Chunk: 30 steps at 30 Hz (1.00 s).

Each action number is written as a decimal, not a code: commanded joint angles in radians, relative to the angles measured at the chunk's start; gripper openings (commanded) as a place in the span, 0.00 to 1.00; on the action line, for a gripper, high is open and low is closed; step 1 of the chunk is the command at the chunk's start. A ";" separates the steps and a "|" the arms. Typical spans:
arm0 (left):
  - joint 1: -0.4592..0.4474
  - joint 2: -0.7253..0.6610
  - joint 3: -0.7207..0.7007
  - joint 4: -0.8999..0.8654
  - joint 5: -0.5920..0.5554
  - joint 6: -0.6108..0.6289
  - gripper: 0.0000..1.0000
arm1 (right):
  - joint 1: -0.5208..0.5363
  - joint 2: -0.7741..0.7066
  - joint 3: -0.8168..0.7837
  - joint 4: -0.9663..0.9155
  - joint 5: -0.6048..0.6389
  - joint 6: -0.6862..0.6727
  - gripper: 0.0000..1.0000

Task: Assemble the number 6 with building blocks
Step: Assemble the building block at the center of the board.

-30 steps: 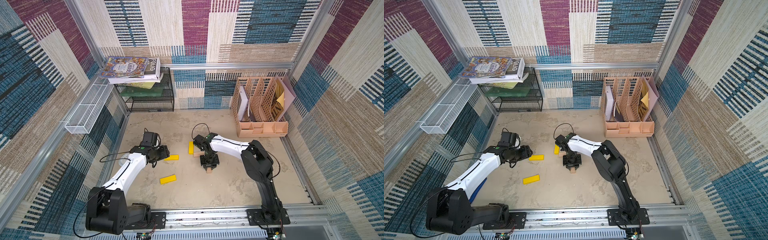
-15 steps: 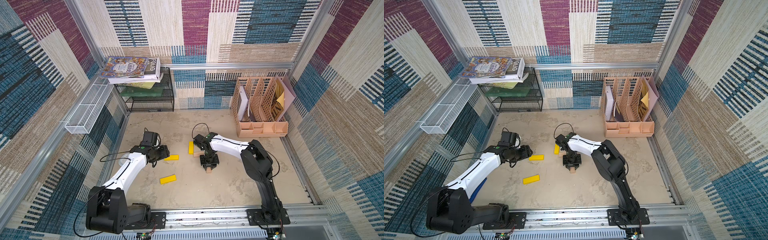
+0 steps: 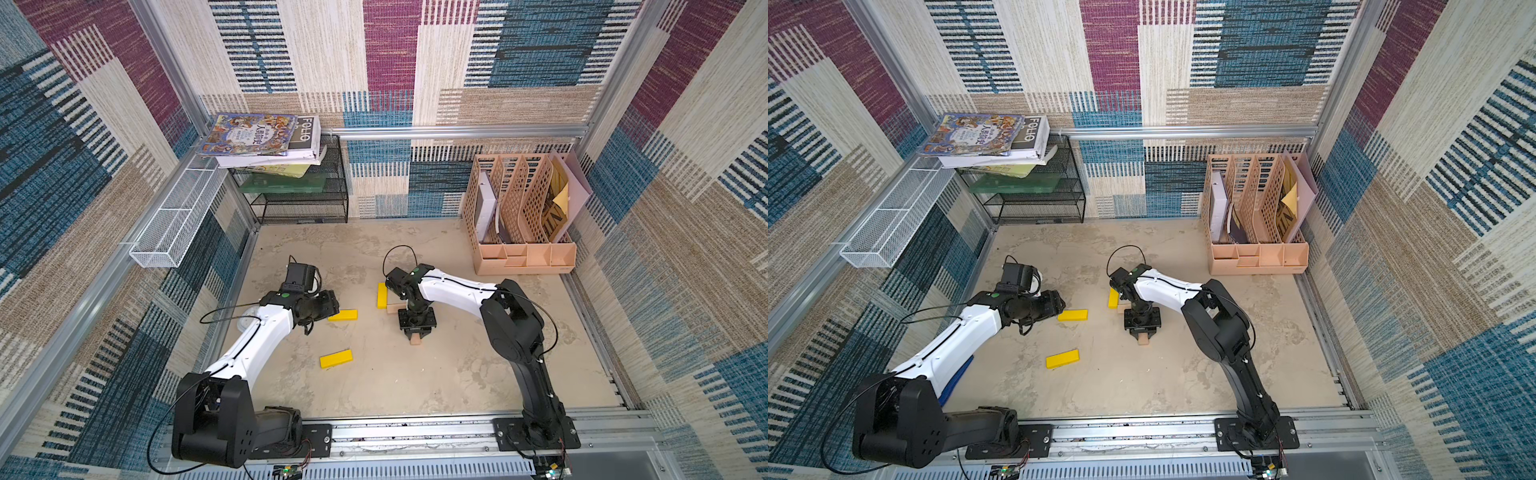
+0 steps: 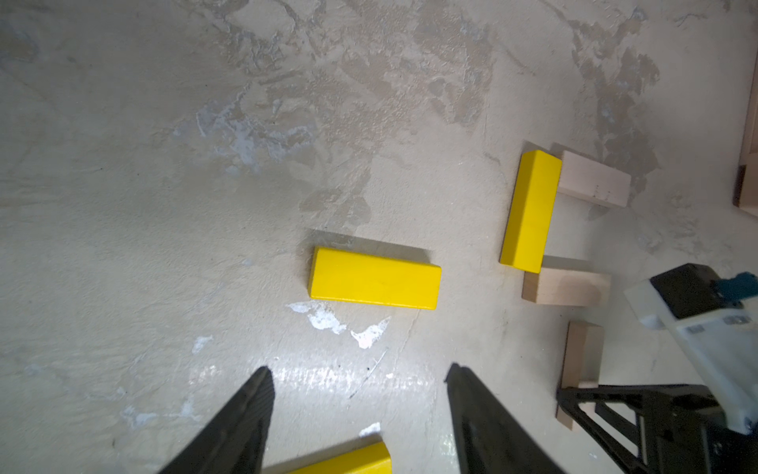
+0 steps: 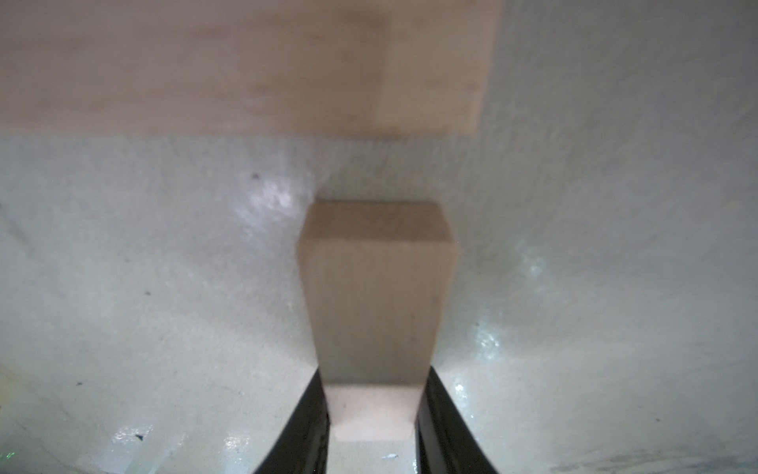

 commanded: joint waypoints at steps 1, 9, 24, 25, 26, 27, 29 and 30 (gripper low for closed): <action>0.000 -0.003 0.001 0.000 -0.005 0.007 0.71 | -0.001 0.006 0.005 -0.003 0.022 0.002 0.34; 0.000 -0.005 -0.001 -0.004 -0.005 0.005 0.71 | -0.007 0.006 0.012 -0.011 0.037 0.004 0.34; 0.000 0.001 0.002 -0.002 -0.003 0.004 0.71 | -0.007 0.017 0.023 -0.002 0.025 0.004 0.34; 0.000 0.002 0.004 -0.002 -0.002 0.004 0.71 | -0.006 0.019 0.026 -0.003 0.023 0.003 0.34; 0.000 0.003 0.005 -0.002 -0.001 0.005 0.71 | -0.005 0.021 0.028 -0.005 0.023 0.002 0.34; 0.000 0.005 0.008 -0.002 -0.002 0.005 0.71 | -0.004 0.024 0.031 -0.008 0.024 0.002 0.34; 0.000 0.004 0.007 -0.002 -0.002 0.005 0.71 | -0.004 0.026 0.034 -0.008 0.025 0.002 0.34; 0.000 0.006 0.007 -0.002 -0.001 0.005 0.71 | -0.004 0.026 0.035 -0.008 0.025 0.001 0.34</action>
